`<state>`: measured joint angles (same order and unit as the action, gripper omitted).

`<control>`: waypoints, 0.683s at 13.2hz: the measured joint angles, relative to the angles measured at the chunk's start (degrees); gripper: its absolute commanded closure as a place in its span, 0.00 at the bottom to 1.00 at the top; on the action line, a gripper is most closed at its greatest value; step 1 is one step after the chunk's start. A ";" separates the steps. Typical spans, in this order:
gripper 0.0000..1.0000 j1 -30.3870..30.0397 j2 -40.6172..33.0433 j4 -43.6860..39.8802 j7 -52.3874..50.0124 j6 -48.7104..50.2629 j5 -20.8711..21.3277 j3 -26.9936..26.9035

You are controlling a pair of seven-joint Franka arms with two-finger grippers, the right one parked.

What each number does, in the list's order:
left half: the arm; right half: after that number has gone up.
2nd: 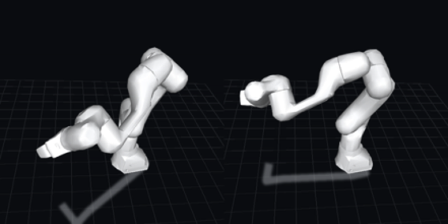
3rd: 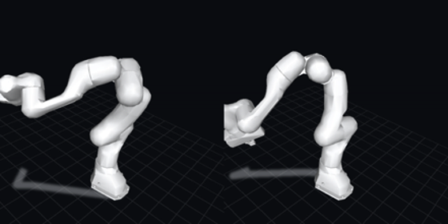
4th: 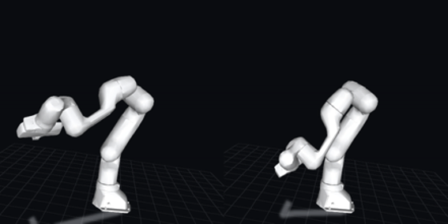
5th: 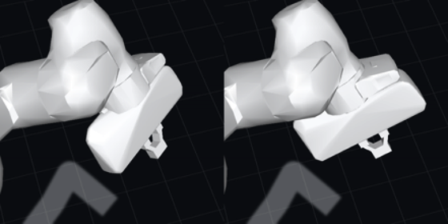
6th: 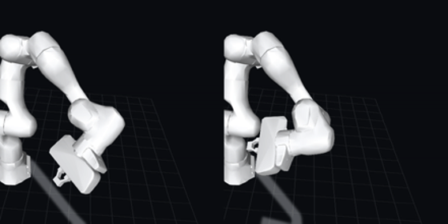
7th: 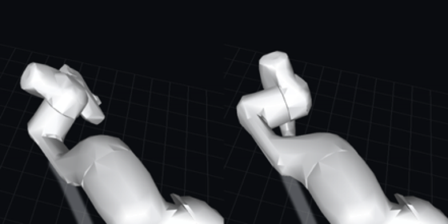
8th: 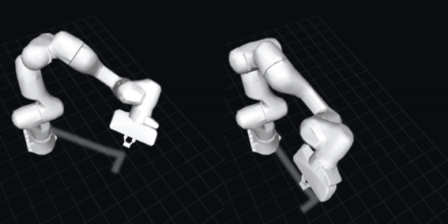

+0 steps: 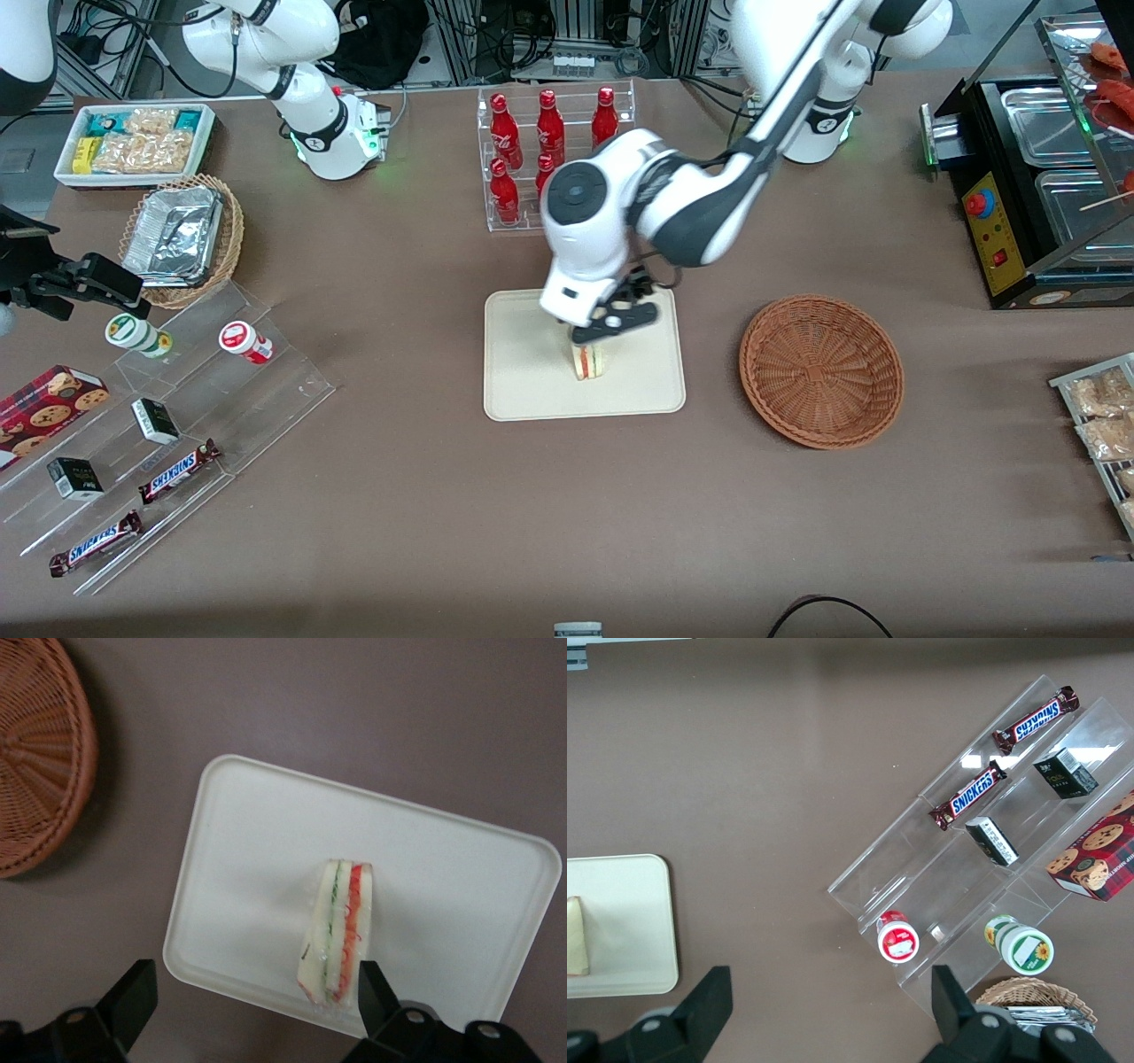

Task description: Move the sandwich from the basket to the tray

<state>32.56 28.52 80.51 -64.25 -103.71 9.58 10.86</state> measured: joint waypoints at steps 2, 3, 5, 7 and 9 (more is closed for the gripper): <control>0.00 -4.84 -5.12 -0.06 0.17 5.74 -0.02 -0.19; 0.00 -7.26 -7.84 0.05 1.14 8.65 -0.03 -0.22; 0.00 -10.99 -12.56 0.66 3.93 13.34 -0.04 -0.29; 0.00 -14.70 -16.14 1.63 6.83 16.51 -0.01 -0.37; 0.00 -19.32 -18.07 2.17 13.26 18.43 -0.03 -0.42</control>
<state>13.24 10.45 82.68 -50.99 -85.28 9.56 10.44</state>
